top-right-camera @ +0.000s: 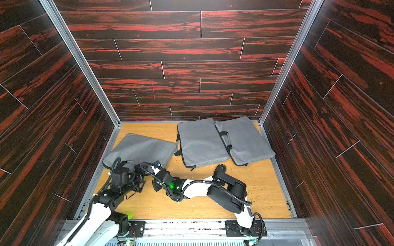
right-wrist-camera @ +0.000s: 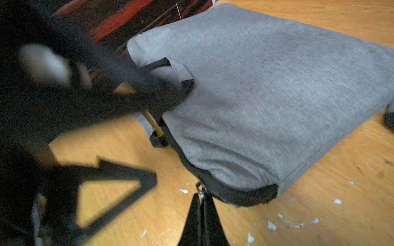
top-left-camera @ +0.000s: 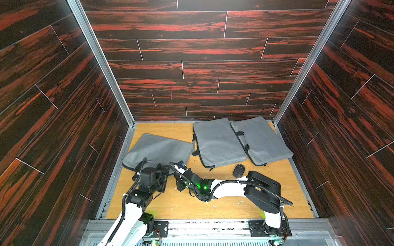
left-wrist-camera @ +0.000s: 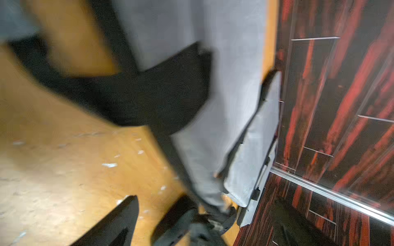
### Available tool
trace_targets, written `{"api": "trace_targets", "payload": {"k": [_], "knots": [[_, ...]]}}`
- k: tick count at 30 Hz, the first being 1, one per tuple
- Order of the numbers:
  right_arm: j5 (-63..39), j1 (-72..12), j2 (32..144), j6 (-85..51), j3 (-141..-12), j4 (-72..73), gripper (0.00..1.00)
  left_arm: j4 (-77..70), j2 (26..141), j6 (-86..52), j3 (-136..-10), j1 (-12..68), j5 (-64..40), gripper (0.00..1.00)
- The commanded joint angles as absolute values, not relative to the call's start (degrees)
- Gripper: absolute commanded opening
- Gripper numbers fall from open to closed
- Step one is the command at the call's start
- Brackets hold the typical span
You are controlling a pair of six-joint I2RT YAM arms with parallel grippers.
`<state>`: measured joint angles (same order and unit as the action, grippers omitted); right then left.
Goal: Put the mouse into the laptop bag
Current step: Zip the zipper on the zippered laptop bag.
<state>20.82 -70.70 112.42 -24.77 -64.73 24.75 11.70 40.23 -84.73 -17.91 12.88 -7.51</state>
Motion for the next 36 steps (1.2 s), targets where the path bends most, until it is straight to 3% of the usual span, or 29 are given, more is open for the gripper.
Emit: {"api": "trace_targets", "payload": {"k": [1, 3, 7, 10, 14, 17, 25, 36], "knots": [[18.37, -70.89, 112.63, -24.08, -67.87, 30.40, 0.00, 5.51, 42.47, -88.24, -14.78, 13.01, -8.51, 1.00], [18.02, -71.59, 112.50, -22.86, -67.70, 30.98, 0.00, 3.39, 44.86, -88.01, -15.06, 13.01, -8.36, 0.99], [17.02, -72.60, 112.08, -20.69, -66.14, 34.13, 0.00, -2.59, 51.64, -87.11, -16.27, 13.01, -9.85, 0.85], [16.34, -72.61, 112.01, -20.27, -65.00, 35.77, 0.00, -4.56, 56.67, -85.56, -18.28, 13.01, -11.01, 0.62], [16.75, -72.68, 111.94, -20.32, -63.96, 35.57, 0.00, -2.24, 60.81, -82.07, -21.52, 13.01, -11.47, 0.21], [16.88, -72.60, 111.04, -20.87, -61.26, 36.29, 0.00, 0.31, 61.66, -79.85, -23.06, 13.01, -10.95, 0.00], [16.13, -70.67, 108.64, -24.09, -51.07, 41.10, 0.00, 3.91, 58.06, -78.00, -23.65, 13.01, -9.29, 0.00], [10.08, -59.82, 111.72, -33.27, -45.38, 44.35, 0.00, 6.17, 49.13, -77.68, -21.63, 13.01, -10.44, 0.00]]}}
